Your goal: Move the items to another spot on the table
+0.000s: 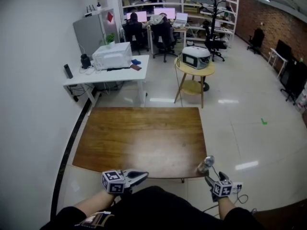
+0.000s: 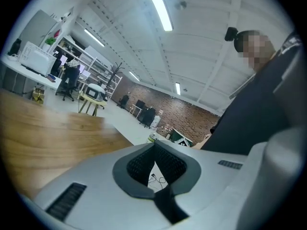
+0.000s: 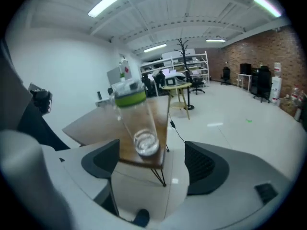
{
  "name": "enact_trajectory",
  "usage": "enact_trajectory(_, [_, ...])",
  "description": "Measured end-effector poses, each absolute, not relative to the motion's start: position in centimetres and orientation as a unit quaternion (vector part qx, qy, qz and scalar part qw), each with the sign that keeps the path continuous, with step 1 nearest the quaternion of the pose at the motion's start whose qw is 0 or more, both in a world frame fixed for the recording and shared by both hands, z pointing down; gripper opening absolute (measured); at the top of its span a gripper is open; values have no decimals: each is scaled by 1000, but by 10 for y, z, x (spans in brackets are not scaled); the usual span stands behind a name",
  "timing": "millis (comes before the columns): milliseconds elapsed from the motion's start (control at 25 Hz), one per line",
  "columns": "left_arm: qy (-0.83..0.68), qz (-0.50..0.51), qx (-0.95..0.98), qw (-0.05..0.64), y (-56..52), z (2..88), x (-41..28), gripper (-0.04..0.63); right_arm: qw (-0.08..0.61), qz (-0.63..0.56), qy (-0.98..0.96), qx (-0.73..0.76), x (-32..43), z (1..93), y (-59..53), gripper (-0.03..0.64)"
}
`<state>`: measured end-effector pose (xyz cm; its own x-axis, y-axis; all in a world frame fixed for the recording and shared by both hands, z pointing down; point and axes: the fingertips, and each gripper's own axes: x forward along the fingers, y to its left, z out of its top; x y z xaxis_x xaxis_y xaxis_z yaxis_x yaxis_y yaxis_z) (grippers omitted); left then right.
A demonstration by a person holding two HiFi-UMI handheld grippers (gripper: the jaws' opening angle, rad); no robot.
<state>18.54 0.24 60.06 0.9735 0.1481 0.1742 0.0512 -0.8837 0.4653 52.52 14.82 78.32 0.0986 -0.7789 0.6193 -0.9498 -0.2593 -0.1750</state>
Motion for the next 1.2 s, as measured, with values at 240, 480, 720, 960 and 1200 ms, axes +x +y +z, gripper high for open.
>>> enact_trajectory(240, [57,110,968,217,-64,606,69,-8,244,368,-574,690,383,841,177,425])
enact_trajectory(480, [51,110,965,235,-103,606,-12,-8,132,358,-678,628,222,777,44,425])
enact_trajectory(720, [33,41,967,251,-97,568,-5,-8,-1,294,-809,509,121,618,-39,236])
enact_trajectory(960, [33,29,970,237,-57,551,19,-8,35,193,-893,405,72,551,-36,46])
enact_trajectory(1200, [9,37,970,242,-45,559,14,-8,-3,248,-886,393,77,557,-25,-18])
